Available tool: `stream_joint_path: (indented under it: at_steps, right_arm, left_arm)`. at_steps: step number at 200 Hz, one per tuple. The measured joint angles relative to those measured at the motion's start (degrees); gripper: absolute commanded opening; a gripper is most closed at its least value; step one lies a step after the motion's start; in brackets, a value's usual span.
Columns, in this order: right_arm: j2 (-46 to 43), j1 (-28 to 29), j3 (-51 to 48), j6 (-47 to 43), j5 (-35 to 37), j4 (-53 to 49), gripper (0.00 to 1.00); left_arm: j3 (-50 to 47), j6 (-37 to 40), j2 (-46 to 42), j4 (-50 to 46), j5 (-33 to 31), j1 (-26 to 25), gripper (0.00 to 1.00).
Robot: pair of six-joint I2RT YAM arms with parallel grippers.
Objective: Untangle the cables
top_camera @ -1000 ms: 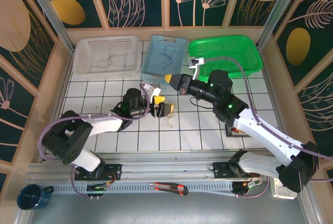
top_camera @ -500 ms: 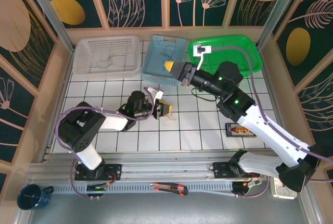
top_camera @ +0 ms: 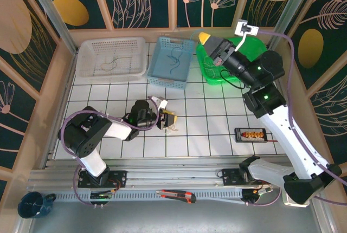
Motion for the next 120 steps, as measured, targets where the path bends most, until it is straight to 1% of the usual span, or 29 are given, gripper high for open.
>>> stream_joint_path:
  at_steps: [33,48,80,95,114,120]
  right_arm:
    - [1.07,-1.77,1.14,0.37,-1.03,1.20,0.00]
    - [2.10,-2.19,1.84,0.37,-1.49,1.55,0.00]
    - [4.13,-2.69,2.05,0.44,-2.36,1.92,0.00]
    - [4.96,-2.82,2.05,0.55,-2.69,1.97,0.00]
    - [5.81,-2.93,2.05,0.57,-2.73,2.25,0.00]
    - [6.03,-2.97,2.05,0.57,-2.73,2.36,0.00]
  left_arm:
    - [0.00,-0.07,0.00,0.07,0.00,0.00,0.44]
    - [0.00,-0.15,-0.02,0.07,0.02,0.00,0.50]
    - [0.00,-0.59,-0.70,-0.22,-0.11,0.00,0.67]
    - [0.02,-0.94,-1.95,-0.85,-0.39,0.00,0.81]
    - [0.11,-0.96,-3.91,-1.46,-0.79,0.00,0.93]
    - [0.17,-0.92,-4.52,-1.73,-0.87,0.00,0.98]
